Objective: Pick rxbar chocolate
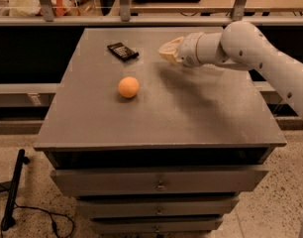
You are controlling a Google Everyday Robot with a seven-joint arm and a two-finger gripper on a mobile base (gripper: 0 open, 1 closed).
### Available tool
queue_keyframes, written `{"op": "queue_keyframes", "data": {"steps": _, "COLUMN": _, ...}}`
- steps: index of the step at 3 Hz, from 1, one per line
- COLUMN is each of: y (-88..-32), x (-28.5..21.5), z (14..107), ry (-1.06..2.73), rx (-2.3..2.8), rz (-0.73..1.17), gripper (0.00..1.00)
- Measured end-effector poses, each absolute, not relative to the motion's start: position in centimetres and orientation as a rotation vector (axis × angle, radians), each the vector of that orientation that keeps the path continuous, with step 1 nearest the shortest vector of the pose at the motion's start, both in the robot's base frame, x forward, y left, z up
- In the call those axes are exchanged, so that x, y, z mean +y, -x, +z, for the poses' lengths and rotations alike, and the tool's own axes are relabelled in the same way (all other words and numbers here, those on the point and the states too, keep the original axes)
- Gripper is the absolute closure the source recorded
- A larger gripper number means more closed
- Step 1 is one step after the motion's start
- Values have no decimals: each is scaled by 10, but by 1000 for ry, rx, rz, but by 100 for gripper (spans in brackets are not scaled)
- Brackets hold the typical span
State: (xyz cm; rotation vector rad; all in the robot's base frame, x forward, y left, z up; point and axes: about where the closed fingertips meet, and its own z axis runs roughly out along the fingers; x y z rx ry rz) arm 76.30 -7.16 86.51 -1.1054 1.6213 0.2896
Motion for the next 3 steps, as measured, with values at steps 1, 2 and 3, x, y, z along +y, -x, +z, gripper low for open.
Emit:
{"op": "queue_keyframes", "data": {"steps": 1, "y": -757, "x": -52, "z": 871, "ry": 1107, "rx": 1589, "rz": 355, "gripper": 100}}
{"op": "queue_keyframes", "data": {"steps": 2, "y": -749, "x": -29, "z": 876, "ry": 1109, "rx": 1587, "rz": 441, "gripper": 83}}
{"op": "queue_keyframes", "data": {"steps": 3, "y": -744, "x": -12, "z": 876, "ry": 1091, "rx": 1630, "rz": 468, "gripper": 60}}
